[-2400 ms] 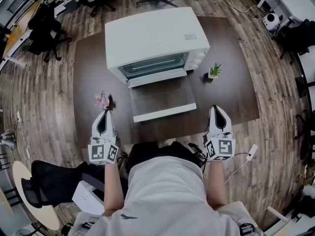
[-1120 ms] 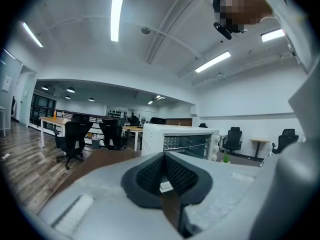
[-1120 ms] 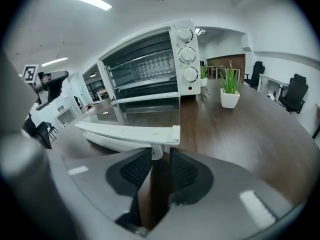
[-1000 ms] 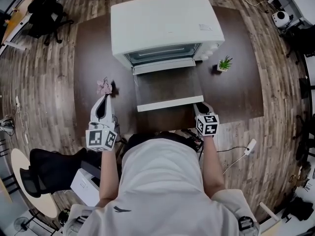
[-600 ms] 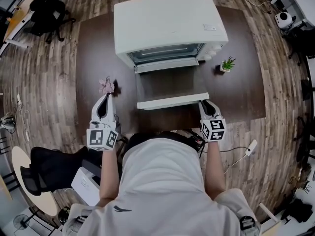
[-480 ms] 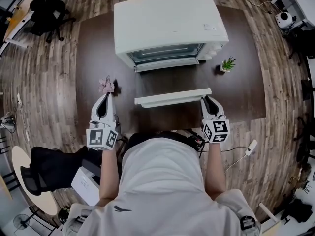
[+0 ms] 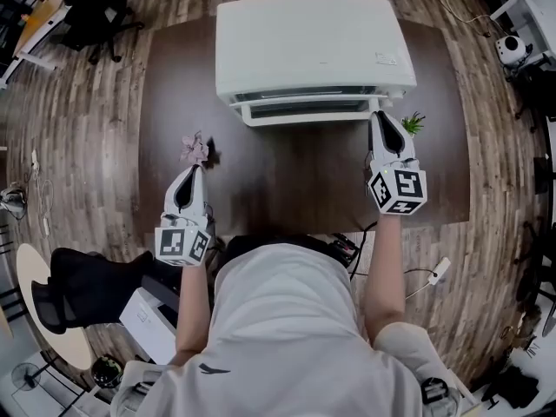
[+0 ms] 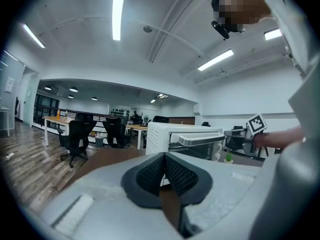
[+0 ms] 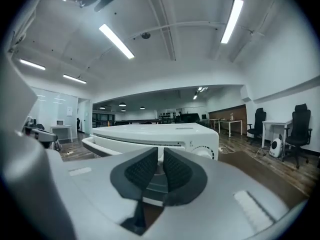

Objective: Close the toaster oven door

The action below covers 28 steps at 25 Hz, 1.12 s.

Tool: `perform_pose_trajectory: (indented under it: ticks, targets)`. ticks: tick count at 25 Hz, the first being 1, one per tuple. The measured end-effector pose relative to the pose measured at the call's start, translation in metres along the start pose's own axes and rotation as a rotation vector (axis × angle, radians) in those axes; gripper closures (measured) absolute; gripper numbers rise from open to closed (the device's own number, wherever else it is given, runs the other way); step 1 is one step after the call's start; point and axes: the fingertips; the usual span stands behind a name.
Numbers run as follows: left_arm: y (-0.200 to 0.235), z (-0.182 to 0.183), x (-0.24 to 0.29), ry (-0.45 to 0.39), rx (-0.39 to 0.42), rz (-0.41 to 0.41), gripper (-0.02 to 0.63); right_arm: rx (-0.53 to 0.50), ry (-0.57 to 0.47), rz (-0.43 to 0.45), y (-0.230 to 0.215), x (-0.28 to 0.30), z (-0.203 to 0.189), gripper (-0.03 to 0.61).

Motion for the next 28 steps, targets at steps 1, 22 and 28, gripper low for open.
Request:
perform_pose_trajectory:
  ticks: [1, 22, 28]
  targets:
    - [0.003, 0.0, -0.002, 0.001, 0.0, 0.009, 0.612, -0.001, -0.006, -0.001, -0.001, 0.009, 0.004, 0.544]
    - [-0.003, -0.004, 0.0, -0.039, -0.035, -0.029, 0.612, 0.036, 0.001, -0.07, 0.026, -0.089, -0.007, 0.578]
    - [-0.011, -0.001, 0.007, -0.043, -0.031, -0.063, 0.612, -0.006, 0.03, -0.089, 0.028, -0.099, -0.012, 0.578]
Point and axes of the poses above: the fingertips, and each gripper's own axes: x forward along the fingers, y to its left, z out of its top, and after that the axes turned 8 degrees about -y, right-handed
